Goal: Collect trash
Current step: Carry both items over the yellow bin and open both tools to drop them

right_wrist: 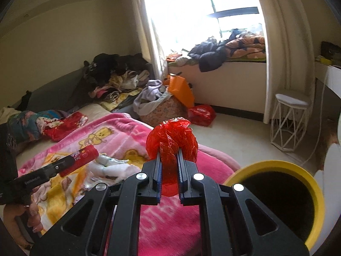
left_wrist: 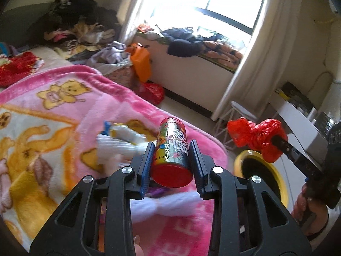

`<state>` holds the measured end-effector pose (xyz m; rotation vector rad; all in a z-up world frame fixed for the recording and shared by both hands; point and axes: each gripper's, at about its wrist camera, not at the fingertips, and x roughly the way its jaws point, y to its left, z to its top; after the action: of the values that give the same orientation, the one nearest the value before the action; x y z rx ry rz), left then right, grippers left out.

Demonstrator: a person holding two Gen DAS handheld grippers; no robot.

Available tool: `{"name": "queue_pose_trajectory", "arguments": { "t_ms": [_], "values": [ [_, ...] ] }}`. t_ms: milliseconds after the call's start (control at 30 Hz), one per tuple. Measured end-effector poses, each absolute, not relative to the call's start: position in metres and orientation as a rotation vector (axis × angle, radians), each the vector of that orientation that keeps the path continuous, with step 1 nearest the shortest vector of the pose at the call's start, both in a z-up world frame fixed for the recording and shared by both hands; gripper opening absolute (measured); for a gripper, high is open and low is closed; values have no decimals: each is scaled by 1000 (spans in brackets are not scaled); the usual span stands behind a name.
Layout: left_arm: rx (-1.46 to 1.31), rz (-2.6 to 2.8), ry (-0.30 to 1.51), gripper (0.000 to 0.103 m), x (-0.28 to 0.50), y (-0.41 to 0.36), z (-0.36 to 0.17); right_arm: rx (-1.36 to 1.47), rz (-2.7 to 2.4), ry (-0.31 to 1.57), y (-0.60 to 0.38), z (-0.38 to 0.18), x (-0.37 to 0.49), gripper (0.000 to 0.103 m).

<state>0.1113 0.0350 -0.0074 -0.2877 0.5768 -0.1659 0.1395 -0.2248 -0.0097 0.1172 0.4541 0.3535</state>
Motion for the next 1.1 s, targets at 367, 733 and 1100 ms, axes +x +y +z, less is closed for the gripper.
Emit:
{"name": "queue_pose_trajectory", "arguments": {
  "t_ms": [367, 733, 1100],
  "values": [
    [-240, -282, 593, 27, 114, -25, -9, 155, 250, 469, -277, -18, 113, 11],
    [-183, -361, 602, 27, 117, -71, -7, 209, 160, 494, -319, -32, 102, 11],
    [-128, -419, 624, 27, 123, -112, -13, 258, 106, 517, -350, -45, 100, 11]
  ]
}}
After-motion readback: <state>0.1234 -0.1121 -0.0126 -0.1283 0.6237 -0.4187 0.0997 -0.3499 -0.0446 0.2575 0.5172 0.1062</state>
